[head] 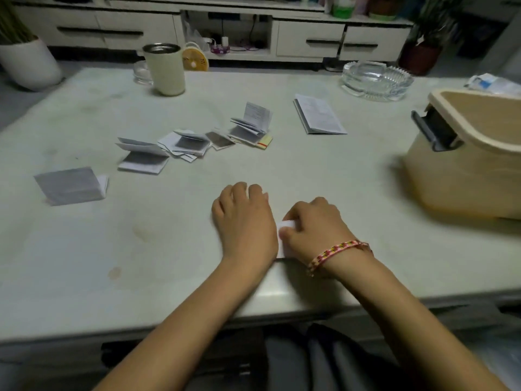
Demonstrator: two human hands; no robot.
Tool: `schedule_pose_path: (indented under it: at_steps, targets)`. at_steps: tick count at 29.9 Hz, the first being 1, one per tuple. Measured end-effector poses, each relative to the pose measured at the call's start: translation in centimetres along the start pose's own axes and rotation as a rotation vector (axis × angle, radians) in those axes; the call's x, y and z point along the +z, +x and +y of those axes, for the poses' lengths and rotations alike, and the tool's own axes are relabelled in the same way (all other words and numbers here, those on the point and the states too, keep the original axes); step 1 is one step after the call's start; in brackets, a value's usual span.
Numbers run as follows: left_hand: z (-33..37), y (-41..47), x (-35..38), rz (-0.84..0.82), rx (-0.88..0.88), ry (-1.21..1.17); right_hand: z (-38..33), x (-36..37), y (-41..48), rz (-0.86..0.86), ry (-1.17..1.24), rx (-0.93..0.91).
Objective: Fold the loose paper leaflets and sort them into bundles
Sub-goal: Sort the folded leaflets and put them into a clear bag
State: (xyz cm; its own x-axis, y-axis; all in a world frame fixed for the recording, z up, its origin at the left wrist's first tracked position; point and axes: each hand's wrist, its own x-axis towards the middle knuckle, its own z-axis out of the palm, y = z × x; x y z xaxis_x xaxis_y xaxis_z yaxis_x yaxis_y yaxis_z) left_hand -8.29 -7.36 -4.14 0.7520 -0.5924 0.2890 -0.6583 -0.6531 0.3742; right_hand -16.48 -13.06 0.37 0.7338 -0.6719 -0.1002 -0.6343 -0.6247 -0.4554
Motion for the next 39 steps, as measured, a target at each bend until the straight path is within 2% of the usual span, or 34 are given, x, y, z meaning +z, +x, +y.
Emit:
schedule_pose_path:
  at_steps: [2,4,6,10,11,15,17,20,25,28,30,34,36,39]
  targets:
    - [-0.4,0.3,0.5,0.067,0.027,0.056,-0.2,0.0,1.2,0.186,0.065,0.035]
    - [-0.3,0.4,0.6,0.054,0.011,0.109,-0.8,1.0,2.0,0.286,0.044,-0.010]
    - [-0.1,0.4,0.4,0.002,0.009,0.100,-0.7,2.5,2.5,0.269,-0.064,-0.063]
    - [-0.3,0.6,-0.6,-0.087,0.008,0.065,0.2,3.1,2.7,0.257,-0.269,-0.008]
    - [-0.7,0.8,-0.5,-0.114,0.000,0.109,0.4,3.1,2.5,0.249,-0.282,0.015]
    - [-1.4,1.2,-1.0,-0.025,-0.004,0.256,0.4,3.1,2.8,0.186,-0.332,0.058]
    - [-1.2,1.2,-0.4,-0.052,0.051,0.255,0.4,2.7,3.3,0.173,-0.350,0.083]
    - [-0.5,1.6,-1.5,-0.109,0.071,0.382,0.6,2.5,3.8,0.220,-0.353,0.138]
    - [-0.6,1.0,-1.5,-0.185,0.093,0.295,0.3,2.5,3.1,0.232,-0.346,0.238]
    - [-0.9,0.8,-2.7,-0.206,0.145,0.213,-0.3,2.1,2.7,0.217,-0.353,0.218]
    - [-1.6,0.4,-3.4,-0.275,0.255,0.179,-0.1,2.4,2.5,0.203,-0.350,0.225]
    - [-1.5,-0.9,-6.1,-0.530,0.368,0.228,0.0,2.2,2.4,0.232,-0.333,0.213]
    - [-0.7,-0.3,-7.0,-0.606,0.361,0.245,-0.1,2.2,2.2,0.285,-0.301,0.188]
    - [0.7,2.6,-7.5,-0.822,0.259,0.207,0.1,2.3,1.8,0.367,-0.264,0.106]
